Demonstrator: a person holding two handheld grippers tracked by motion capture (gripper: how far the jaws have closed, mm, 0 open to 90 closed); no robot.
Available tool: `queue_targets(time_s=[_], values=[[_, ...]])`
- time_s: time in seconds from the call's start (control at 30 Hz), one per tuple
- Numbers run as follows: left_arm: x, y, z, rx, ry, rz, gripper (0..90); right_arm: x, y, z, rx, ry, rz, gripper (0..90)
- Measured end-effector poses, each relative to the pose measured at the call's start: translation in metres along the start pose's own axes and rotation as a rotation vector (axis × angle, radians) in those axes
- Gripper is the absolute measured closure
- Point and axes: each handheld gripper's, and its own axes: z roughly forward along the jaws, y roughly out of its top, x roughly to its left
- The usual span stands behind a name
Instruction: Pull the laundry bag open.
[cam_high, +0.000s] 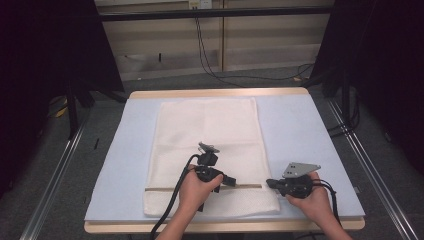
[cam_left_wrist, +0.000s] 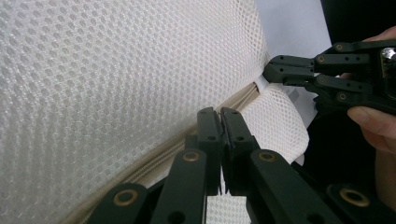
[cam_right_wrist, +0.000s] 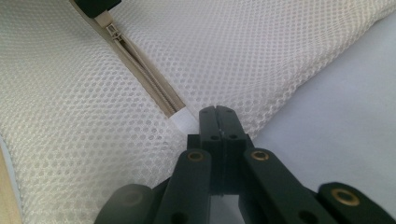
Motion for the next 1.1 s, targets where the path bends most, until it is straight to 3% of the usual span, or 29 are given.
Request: queue_targets(time_s=[0.27, 0.47, 0.53, 0.57, 0.6, 0.8, 1.1], values=[[0.000, 0.000, -0.002, -0.003, -0.006, -0.011, 87.6, 0.000, 0.000, 0.000, 0.000, 0.001, 0.001, 90.0], [-0.001, 0.000, -0.003, -0.007, 0.018, -0.008, 87.6, 0.000, 0.000, 0.000, 0.002, -0.003, -0.002, 90.0], [0.000, 0.000, -0.004, 0.000, 0.008, -0.008, 87.6, 0.000, 0.000, 0.000, -0.001, -0.001, -0.001, 90.0], [0.001, 0.001, -0.004, 0.001, 0.027, 0.006, 87.6, 0.000, 0.000, 0.000, -0.001, -0.002, -0.002, 90.0], [0.002, 0.000, -0.005, 0.001, 0.011, -0.007, 87.6, 0.000, 0.000, 0.000, 0.001, -0.003, 0.001, 90.0], [0.002, 0.000, -0.008, -0.005, 0.016, -0.013, 87.7, 0.000, 0.000, 0.000, -0.001, 0.000, 0.002, 90.0], [0.003, 0.000, -0.012, -0.004, 0.021, -0.002, 87.7, 0.000, 0.000, 0.000, 0.000, 0.000, -0.001, 90.0]])
